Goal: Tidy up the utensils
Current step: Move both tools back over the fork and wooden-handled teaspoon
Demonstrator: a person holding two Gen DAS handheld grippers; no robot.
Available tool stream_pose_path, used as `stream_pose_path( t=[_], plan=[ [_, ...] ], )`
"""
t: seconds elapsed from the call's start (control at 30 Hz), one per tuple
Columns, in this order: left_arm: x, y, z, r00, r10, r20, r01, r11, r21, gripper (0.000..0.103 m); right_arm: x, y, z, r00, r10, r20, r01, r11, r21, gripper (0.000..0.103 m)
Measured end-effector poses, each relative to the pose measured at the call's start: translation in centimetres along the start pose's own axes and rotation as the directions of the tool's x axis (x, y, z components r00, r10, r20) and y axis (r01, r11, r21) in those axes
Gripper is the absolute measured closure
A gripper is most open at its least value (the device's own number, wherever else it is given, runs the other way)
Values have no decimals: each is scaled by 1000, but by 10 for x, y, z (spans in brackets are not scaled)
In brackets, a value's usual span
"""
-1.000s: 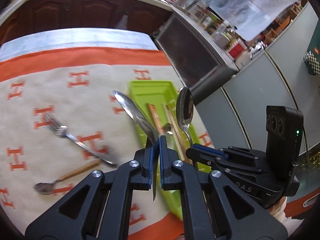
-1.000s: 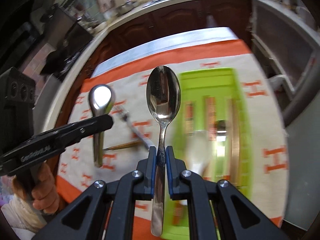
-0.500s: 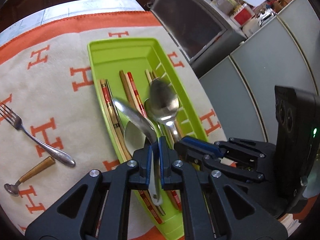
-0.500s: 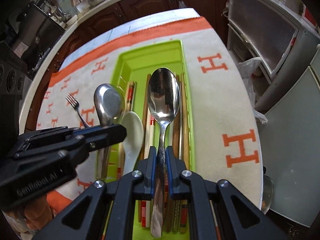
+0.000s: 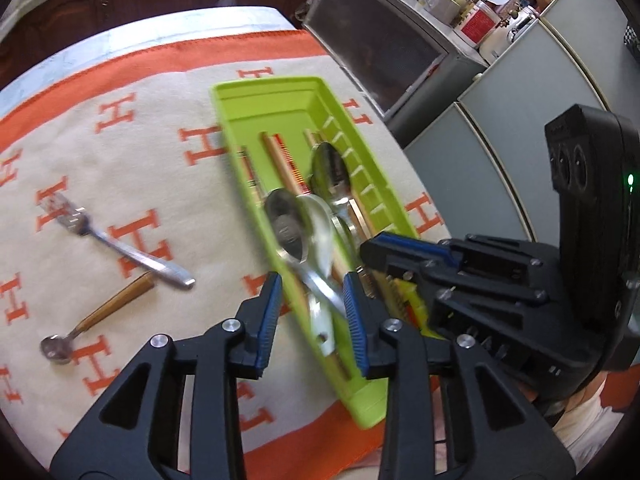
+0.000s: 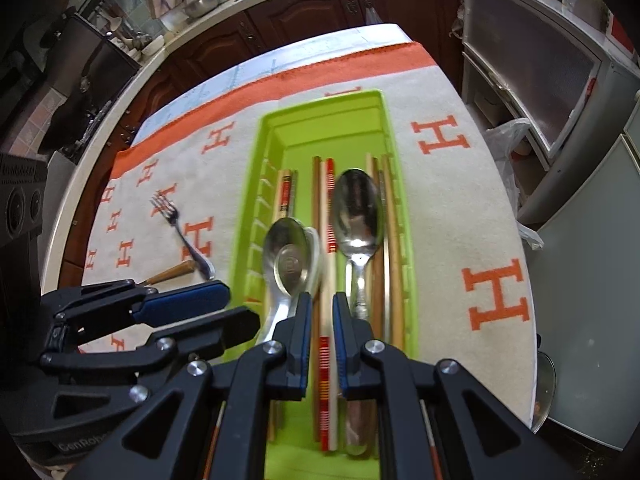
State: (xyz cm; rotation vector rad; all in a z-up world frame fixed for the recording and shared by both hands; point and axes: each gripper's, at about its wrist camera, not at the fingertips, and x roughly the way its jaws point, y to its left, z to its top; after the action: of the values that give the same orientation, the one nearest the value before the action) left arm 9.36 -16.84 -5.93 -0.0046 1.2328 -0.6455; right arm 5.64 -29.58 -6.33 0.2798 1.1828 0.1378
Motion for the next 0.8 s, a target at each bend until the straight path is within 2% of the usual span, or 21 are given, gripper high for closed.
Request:
stream_pose_path(
  t=[0.27, 0.5, 0.63, 0.8],
  plan=[
    [-43, 59, -34, 998, 51, 35, -47, 991, -122, 74, -10, 37, 0, 999, 36, 15, -35, 995, -92, 93],
    [-62, 115, -65, 993, 112, 24, -103, 967, -234, 74, 5, 82, 2, 998, 59, -30, -64, 974, -215, 91],
    [-61, 145, -78, 991, 133, 6, -126, 949, -288, 74, 17, 107, 4, 996, 68, -50, -80, 952, -295, 78],
    [-55, 170, -84, 992, 127, 4, -119, 934, -337, 74, 40, 140, 6, 994, 58, -92, -92, 902, -423, 78]
  ],
)
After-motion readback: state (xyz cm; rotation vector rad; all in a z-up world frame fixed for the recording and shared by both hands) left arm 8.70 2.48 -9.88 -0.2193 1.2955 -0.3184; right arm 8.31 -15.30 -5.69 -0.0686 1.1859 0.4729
